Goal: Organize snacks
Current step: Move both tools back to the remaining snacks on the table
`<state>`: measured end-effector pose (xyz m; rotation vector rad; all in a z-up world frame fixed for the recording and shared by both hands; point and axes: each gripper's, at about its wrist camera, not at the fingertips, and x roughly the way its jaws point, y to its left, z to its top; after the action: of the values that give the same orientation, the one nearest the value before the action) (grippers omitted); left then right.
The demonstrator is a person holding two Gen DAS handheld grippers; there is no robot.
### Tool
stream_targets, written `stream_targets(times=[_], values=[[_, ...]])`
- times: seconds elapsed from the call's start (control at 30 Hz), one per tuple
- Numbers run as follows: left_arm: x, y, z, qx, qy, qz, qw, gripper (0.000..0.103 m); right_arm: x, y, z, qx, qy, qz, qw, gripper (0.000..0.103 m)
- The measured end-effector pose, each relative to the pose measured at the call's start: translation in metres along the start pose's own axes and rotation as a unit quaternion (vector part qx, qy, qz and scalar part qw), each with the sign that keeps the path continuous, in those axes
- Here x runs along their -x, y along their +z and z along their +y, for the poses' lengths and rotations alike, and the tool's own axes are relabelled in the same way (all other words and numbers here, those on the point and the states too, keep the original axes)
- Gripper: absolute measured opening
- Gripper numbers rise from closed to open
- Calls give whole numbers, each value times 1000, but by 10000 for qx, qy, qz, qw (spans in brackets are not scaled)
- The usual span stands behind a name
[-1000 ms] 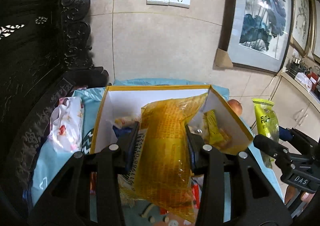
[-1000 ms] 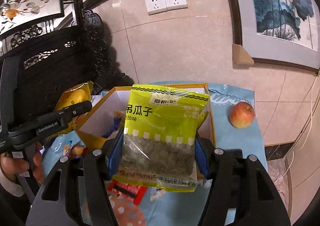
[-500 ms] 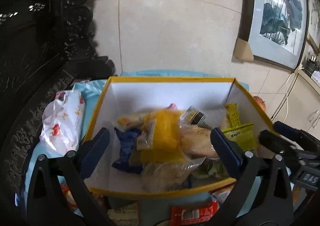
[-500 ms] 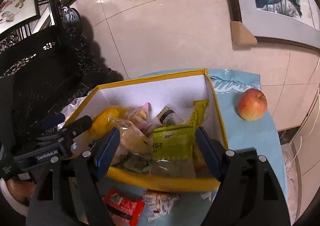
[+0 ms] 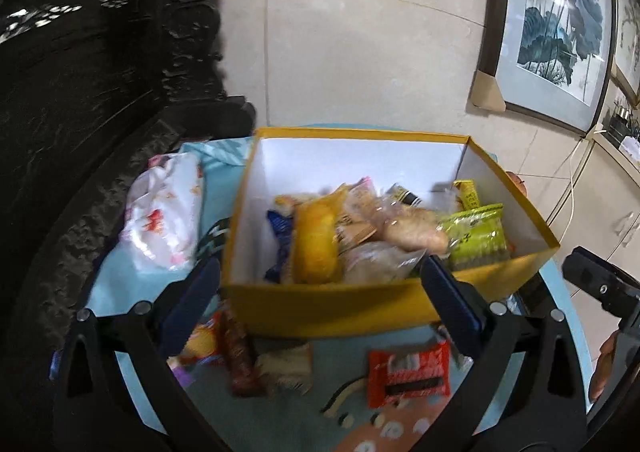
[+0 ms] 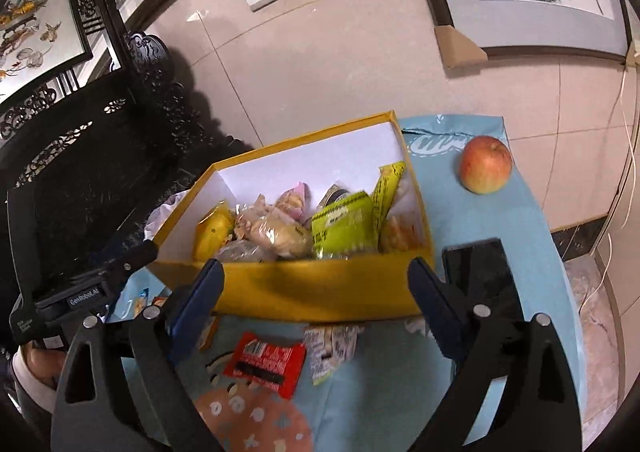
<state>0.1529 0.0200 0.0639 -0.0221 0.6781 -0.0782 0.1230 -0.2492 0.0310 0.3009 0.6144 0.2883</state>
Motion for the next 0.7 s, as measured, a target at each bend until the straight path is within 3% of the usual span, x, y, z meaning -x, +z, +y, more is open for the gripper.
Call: stream_targets(times=[0.27,0.53,0.7], values=[[16,-31,33,274,265,205,9991,101,5,-32,-6,-117,110,137,9998,96],[-4,-67,46,551,339,660,9957,101,-7,-47,-20,-190,142,188,9995,96],[-16,-83,40,553,357,747,9950,101,-20,-57,-12,178,-256,305,9990,96]])
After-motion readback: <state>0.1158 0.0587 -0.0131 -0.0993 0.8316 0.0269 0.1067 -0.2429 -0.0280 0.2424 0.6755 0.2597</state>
